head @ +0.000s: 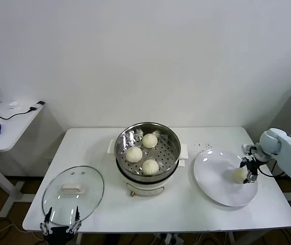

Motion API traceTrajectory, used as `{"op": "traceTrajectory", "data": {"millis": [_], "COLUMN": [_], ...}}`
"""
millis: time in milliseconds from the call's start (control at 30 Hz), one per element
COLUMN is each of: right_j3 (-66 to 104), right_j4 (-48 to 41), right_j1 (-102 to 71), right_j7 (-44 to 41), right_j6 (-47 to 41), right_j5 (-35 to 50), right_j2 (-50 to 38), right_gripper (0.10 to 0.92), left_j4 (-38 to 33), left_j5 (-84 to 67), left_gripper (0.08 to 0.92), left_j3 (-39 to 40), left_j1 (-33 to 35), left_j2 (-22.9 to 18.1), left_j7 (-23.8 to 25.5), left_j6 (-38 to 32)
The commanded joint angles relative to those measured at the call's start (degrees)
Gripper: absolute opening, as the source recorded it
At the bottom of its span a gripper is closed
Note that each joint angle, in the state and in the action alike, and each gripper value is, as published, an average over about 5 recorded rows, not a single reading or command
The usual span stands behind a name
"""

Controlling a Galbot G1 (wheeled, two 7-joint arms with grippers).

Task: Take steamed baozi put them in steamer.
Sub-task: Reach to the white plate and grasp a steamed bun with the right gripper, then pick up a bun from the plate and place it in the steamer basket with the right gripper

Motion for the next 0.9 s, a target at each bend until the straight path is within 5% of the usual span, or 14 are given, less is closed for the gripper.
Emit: {"op": "traceTrajectory", "data": {"millis": [33,400,633,900], "right_j3": [0.85,-2.38,-18.93,-42.40], "right_j4": [-1.55,0.61,4.21,7.19], "right_j1": [-0.65,2.22,21.42,48.12], "right_j7": [-0.52,-0.69,0.18,1.81], "right_j6": [0.16,-0.87,-4.52,-8.36], "right_j5": [-0.83,3.98,19.86,43.37], "right_j2": [1.24,-0.73,-0.51,10.24], "right_gripper": [0.671,0.547,0.537,0.543], "left_j4": [-0.10,-0.23,-0.42,-0.64], "left_j5": [0.25,0.31,0.42,0.36], "left_gripper": [0.823,0.823,0.823,0.823], "left_j3": [0.07,0.09,0.65,1.49], "left_j1": [-0.02,0.19,0.24,0.34], "left_j2": [-0.08,-0.13,-0.25,-0.06], "left_j7": [0.01,0.00,0.07,0.28], "left_j6": [0.02,-0.11,-0.21,-0.51]}}
